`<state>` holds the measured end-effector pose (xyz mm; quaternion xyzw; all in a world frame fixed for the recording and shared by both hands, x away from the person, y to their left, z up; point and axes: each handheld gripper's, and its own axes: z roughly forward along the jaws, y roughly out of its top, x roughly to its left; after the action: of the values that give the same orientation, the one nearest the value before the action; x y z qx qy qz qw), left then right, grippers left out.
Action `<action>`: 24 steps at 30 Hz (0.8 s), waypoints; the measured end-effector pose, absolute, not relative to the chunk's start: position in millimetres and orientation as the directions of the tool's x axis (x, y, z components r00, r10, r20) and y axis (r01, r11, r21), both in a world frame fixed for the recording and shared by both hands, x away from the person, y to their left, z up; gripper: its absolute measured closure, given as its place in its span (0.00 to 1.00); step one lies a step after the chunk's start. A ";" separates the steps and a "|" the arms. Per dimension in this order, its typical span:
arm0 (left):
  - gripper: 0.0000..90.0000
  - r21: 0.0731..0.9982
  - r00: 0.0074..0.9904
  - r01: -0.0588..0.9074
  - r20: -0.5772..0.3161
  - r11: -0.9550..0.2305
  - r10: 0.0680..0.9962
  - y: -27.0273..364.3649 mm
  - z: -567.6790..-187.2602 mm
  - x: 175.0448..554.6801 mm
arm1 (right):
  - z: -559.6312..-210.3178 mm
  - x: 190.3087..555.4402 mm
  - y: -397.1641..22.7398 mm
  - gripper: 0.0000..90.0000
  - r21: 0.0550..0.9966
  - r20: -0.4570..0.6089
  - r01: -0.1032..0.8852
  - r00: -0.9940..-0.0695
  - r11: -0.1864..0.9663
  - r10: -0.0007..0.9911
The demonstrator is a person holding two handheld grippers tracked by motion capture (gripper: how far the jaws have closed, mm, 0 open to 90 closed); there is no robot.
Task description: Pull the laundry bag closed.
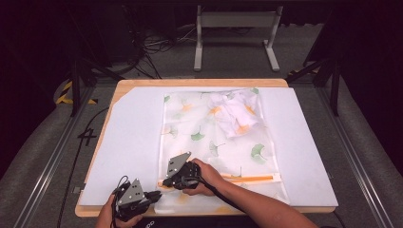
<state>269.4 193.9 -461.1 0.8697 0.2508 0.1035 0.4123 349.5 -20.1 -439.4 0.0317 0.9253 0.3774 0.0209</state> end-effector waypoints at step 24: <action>1.00 0.761 0.851 0.363 -0.035 -0.539 0.524 192.5 -461.8 277.0 | -432.9 355.8 -3.4 0.86 0.646 -0.058 -0.026 -0.998 0.763 0.016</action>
<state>277.0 192.5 -461.8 0.8715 0.2543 0.0991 0.4075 355.8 -3.4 -432.9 -0.0026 0.9384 0.3442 0.0302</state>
